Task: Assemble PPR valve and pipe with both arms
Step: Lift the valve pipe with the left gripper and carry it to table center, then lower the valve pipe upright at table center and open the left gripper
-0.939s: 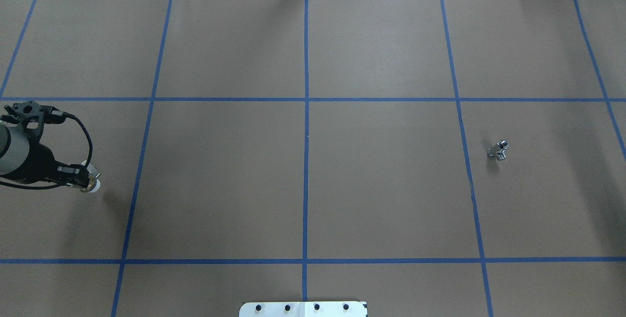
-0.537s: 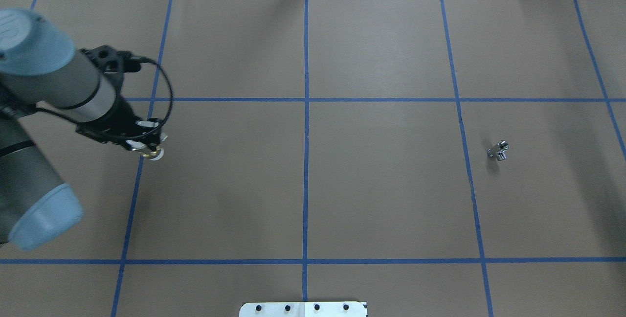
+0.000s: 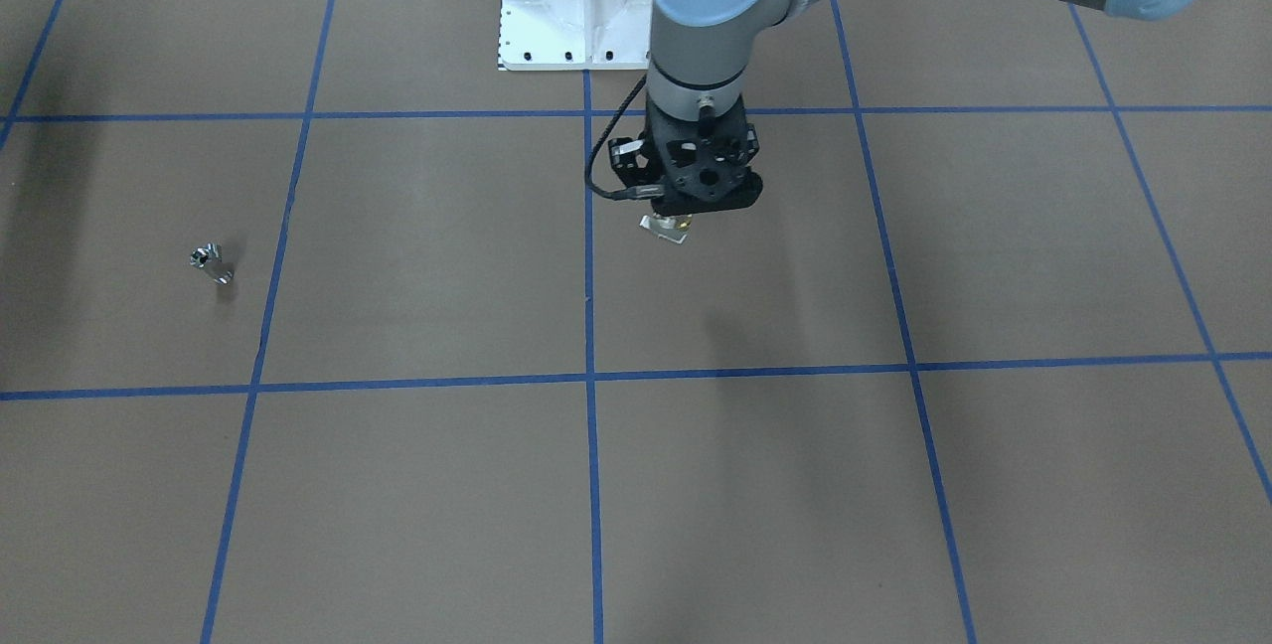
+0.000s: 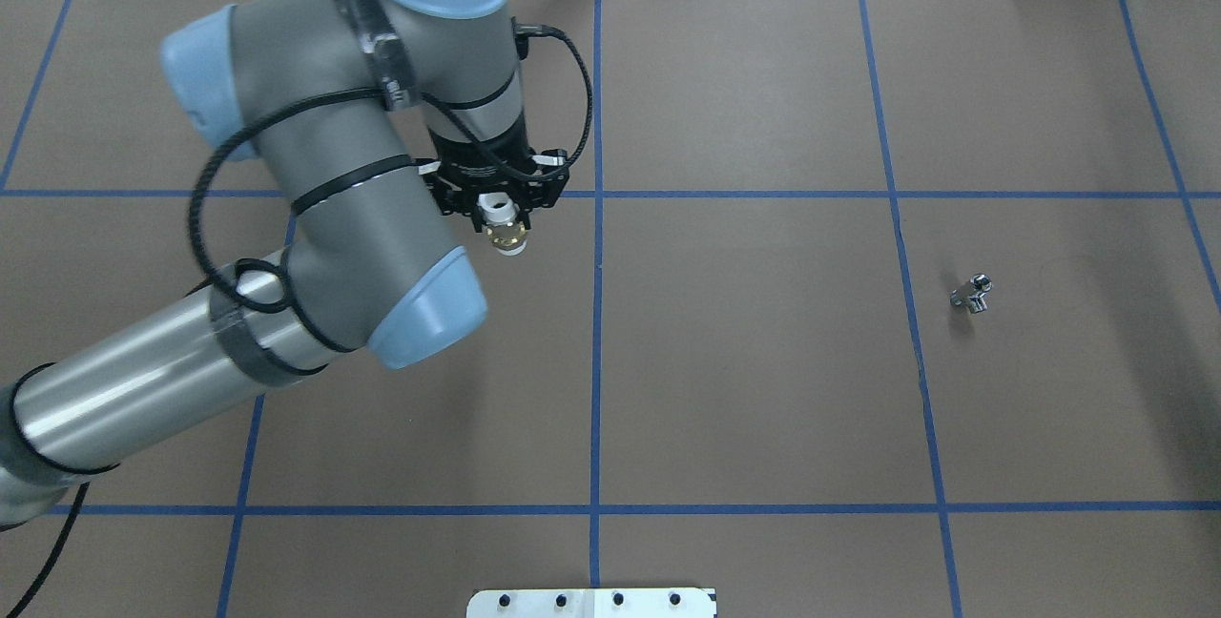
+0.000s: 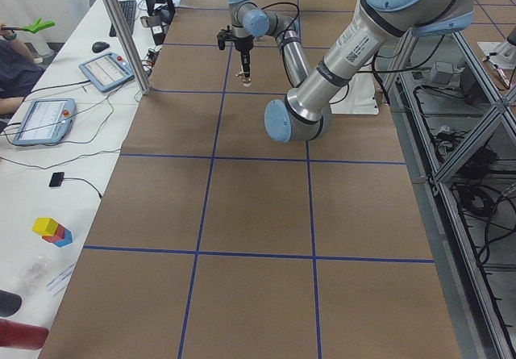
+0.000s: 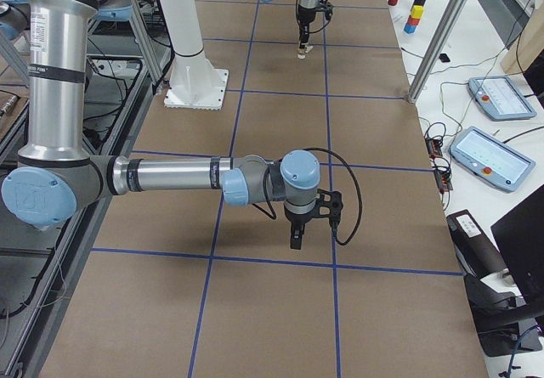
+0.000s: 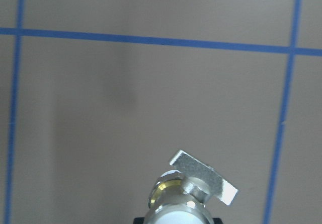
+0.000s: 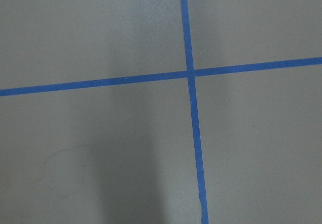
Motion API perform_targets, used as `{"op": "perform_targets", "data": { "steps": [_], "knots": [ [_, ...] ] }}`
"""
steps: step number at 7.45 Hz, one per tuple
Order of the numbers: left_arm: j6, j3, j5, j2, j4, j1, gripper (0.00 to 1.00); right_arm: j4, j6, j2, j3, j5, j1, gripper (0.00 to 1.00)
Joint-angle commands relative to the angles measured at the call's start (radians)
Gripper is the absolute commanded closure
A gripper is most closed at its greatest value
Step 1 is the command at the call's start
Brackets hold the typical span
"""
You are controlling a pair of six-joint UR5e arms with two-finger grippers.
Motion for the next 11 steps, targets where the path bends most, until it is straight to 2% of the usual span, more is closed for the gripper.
{"op": "perform_targets", "data": {
  "steps": [1, 3, 5, 11],
  "knots": [
    [-0.004, 0.219, 0.0, -0.098, -0.148, 0.003, 1.0, -0.003, 0.001, 0.018, 0.002, 0.004, -0.007, 0.0],
    [-0.001, 0.314, 0.0, -0.104, -0.269, 0.006, 1.0, -0.009, 0.007, 0.028, -0.006, -0.008, -0.03, 0.01],
    [0.004, 0.373, 0.002, -0.099, -0.334, 0.039, 1.0, -0.009, 0.009, 0.027, -0.003, -0.002, -0.033, 0.0],
    [0.003, 0.389, 0.002, -0.099, -0.346, 0.07, 1.0, -0.009, 0.013, 0.022, -0.006, -0.007, -0.032, 0.01]
  ]
}}
